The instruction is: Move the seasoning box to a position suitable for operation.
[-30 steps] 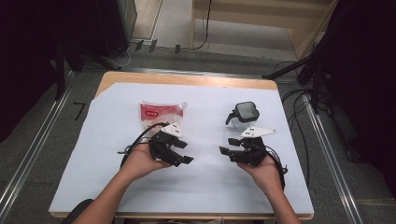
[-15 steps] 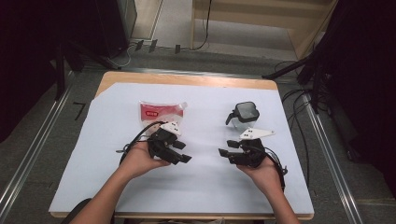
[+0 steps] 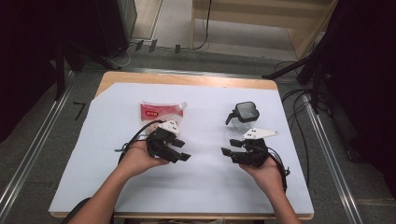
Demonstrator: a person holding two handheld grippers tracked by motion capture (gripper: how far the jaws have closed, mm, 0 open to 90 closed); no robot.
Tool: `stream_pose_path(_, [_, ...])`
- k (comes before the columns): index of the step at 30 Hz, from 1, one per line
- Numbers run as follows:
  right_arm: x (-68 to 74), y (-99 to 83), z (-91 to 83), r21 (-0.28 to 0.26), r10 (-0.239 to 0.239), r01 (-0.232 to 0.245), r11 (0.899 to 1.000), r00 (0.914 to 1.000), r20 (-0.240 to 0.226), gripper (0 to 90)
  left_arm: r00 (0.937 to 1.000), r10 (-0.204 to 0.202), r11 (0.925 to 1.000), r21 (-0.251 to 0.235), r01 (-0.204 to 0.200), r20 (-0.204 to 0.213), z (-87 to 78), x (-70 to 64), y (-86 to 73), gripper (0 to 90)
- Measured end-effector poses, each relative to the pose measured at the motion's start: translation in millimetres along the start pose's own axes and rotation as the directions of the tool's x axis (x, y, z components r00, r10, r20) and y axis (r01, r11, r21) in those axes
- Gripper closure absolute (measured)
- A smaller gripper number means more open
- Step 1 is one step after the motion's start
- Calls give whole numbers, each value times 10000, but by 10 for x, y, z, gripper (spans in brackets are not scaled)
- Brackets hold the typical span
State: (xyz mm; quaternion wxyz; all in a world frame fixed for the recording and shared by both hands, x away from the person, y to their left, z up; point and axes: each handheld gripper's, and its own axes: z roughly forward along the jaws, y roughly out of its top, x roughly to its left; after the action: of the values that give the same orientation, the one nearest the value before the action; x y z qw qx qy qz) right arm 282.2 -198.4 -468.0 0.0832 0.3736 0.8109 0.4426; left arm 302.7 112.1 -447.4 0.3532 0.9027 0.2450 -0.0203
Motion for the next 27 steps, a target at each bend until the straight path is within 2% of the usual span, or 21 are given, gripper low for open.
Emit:
stream_pose_path(8, [-38, 9, -41, -108, -58, 60, 9999, 9998, 186, 478, 9998, 210, 9998, 40, -209, -43, -6, -5, 2, 408])
stream_pose_path(13, [-61, 15, -69, -170, -39, 46, 9998, 9992, 389, 431, 9999, 120, 9999, 5, -120, -47, -24, 4, 0, 406])
stream_pose_path(19, [-113, 13, -122, -185, 80, -70, 9998, 9986, 527, 437, 9998, 141, 9999, 55, -141, -105, -36, 6, 1, 405])
stream_pose_path(21, [-146, 12, -146, -247, 79, -62, 9997, 9977, 678, 434, 9999, 134, 9999, 53, -134, -87, -35, 1, 1, 405])
stream_pose_path(27, [-267, 2, -235, -573, 562, -494, 9971, 9906, 1247, 406, 9996, 242, 9997, 25, -242, -108, -40, 2, 3, 401])
